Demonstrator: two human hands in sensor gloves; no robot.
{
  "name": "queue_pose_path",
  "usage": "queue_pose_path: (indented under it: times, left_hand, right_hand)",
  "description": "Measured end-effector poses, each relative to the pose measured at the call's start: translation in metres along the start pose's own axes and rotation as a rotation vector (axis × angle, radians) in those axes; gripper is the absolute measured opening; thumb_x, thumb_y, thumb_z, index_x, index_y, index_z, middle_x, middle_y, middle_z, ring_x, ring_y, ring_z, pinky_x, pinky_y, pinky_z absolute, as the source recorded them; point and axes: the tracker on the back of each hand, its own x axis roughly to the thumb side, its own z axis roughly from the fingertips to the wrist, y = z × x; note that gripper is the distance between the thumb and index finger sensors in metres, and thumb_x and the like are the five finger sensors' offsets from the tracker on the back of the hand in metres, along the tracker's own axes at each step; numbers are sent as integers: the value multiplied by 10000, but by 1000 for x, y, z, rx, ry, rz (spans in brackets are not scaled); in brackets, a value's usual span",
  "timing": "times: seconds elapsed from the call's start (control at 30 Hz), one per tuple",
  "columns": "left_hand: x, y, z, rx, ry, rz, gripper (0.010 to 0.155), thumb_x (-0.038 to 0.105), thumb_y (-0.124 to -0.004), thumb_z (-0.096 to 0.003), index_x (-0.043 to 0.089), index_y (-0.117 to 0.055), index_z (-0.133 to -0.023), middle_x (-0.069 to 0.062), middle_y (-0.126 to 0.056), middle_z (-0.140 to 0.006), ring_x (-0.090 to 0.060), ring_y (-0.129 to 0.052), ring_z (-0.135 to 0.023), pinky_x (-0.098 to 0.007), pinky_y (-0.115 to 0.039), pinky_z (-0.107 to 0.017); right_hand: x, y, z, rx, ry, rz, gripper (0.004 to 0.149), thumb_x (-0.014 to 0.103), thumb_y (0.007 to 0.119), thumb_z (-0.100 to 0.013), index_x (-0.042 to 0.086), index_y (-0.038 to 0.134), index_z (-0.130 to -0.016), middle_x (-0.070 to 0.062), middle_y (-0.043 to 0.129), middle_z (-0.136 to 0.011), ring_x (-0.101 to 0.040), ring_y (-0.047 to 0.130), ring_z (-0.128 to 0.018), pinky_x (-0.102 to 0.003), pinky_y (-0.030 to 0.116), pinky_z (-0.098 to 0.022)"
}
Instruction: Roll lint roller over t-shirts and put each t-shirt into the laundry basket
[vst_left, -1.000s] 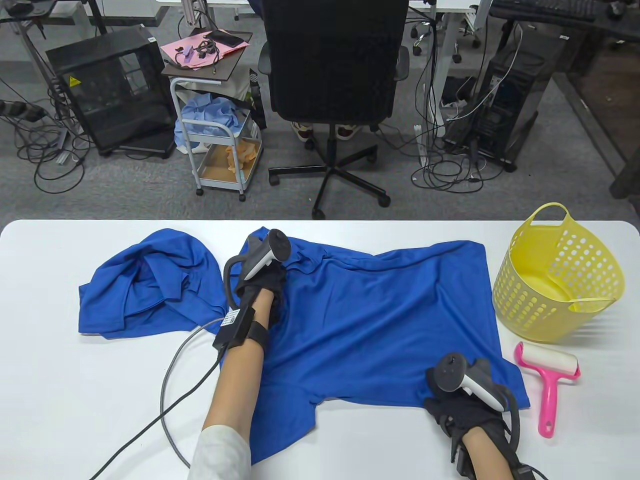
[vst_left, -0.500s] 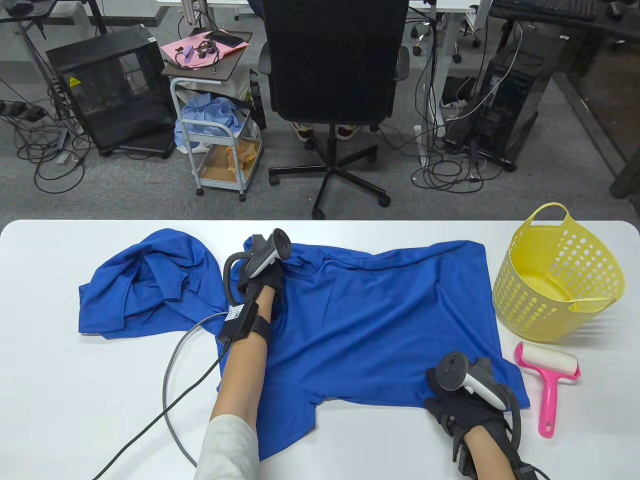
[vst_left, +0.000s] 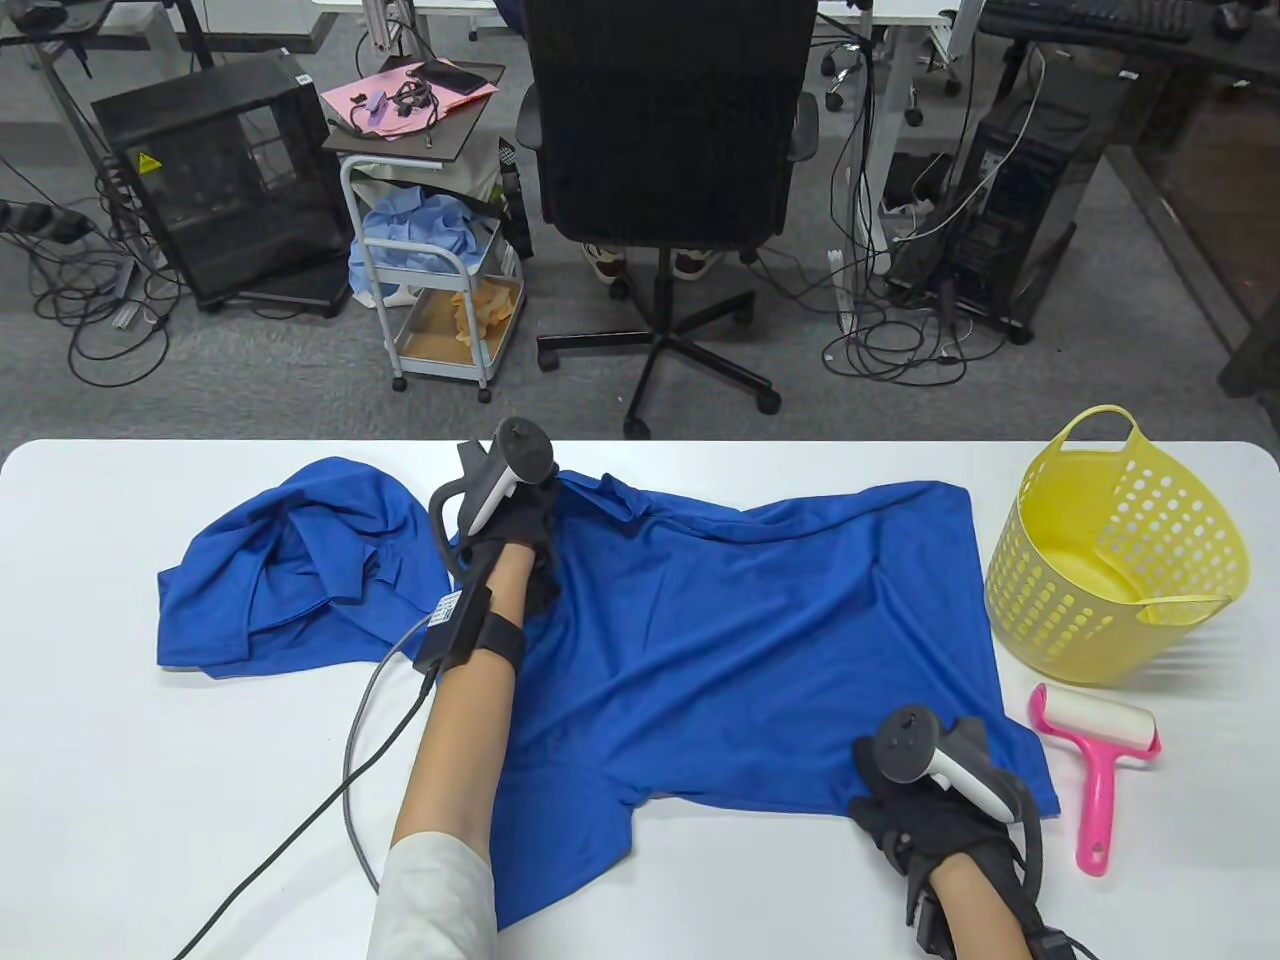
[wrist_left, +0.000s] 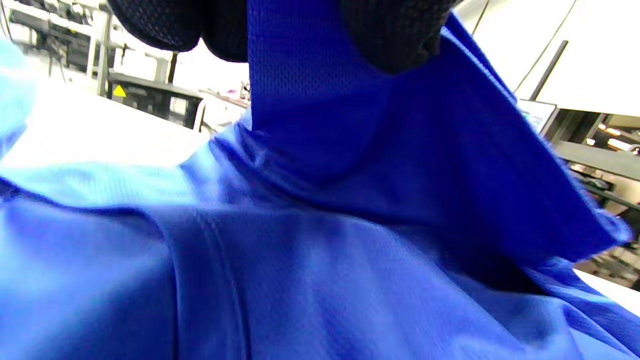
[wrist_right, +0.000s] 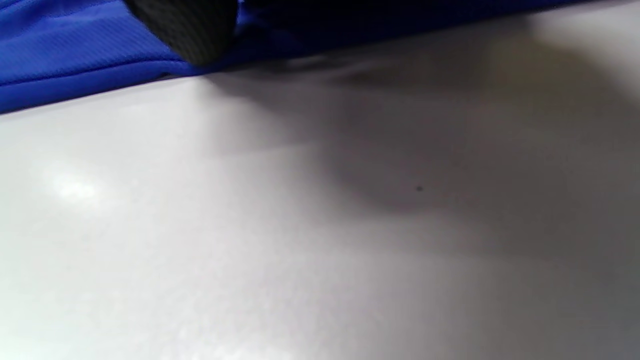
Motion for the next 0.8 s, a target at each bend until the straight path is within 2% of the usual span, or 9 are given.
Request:
queue_pose_path:
  times: [0.17,0.23,0.4,0.53,0.6,0.63,0.67,0.73,0.8]
  left_hand:
    - [12,8,-4,43,-22,-336,410,451,-711,-535,363,-795,-927,49,-942,-644,-78,-976,-349,-350,-889,-385]
    - [9,9,-4,23,-28,-221,416,453,-733,-541,305,-826,-918,71,-1033,-493,-59,-1018,-185,-307,-924,-249]
    - [-3,11,-8,-58,-13,232,422,404,-769,-548,147,-876,-866,80,-1092,-442,-32,-1071,-100,-266,-958,-166]
    - [-10,20,-12,28,20,668,439,386,-754,-554,113,-848,-885,54,-1096,-561,-66,-1153,-266,-289,-996,-250]
    - [-7,20,-19,0,-26,817,542,382,-702,-564,152,-627,-1050,-18,-928,-890,-175,-1114,-643,-346,-971,-440]
    - [-5,18,-23,-57,-81,873,671,405,-666,-577,221,-333,-1131,-100,-549,-1126,-319,-809,-983,-437,-814,-656]
    - [-5,16,-27,-120,-150,955,695,400,-649,-590,282,-230,-1131,-96,-329,-1169,-382,-535,-1086,-499,-647,-745]
    - [-8,12,-29,-115,-170,1025,701,385,-636,-599,358,-161,-1114,18,-154,-1171,-368,-291,-1112,-518,-490,-785]
    - [-14,7,-29,-71,-158,946,662,366,-645,-593,366,-243,-1119,31,-196,-1175,-349,-283,-1114,-538,-440,-775]
  right_hand:
    - [0,1,0,-3,3,0,620,476,586,-560,343,251,-1065,7,113,-1164,-311,125,-1043,-603,255,-729]
    - [-1,1,0,-5,2,-1,620,477,585,-560,343,250,-1065,8,112,-1164,-311,124,-1042,-603,253,-729]
    - [-1,1,1,-7,3,-3,620,477,582,-560,344,245,-1064,9,107,-1163,-309,120,-1041,-602,247,-728]
    - [-1,2,1,-10,3,0,620,478,578,-559,346,243,-1063,10,104,-1162,-309,117,-1041,-602,245,-728]
    - [-1,2,0,-6,3,-1,621,480,572,-561,347,233,-1063,9,94,-1161,-309,107,-1040,-602,235,-728]
    - [-1,2,0,-5,2,-1,620,480,569,-561,349,228,-1062,8,90,-1160,-310,102,-1038,-602,229,-727]
    - [-2,2,0,-4,-1,-6,620,478,569,-561,348,228,-1062,6,87,-1159,-311,98,-1037,-602,224,-726]
    - [-2,3,1,-5,-2,-12,621,477,570,-560,348,228,-1062,9,85,-1158,-309,95,-1036,-602,220,-724]
    - [-2,3,1,-5,-2,-14,621,475,571,-561,347,228,-1062,8,84,-1158,-309,94,-1035,-602,219,-724]
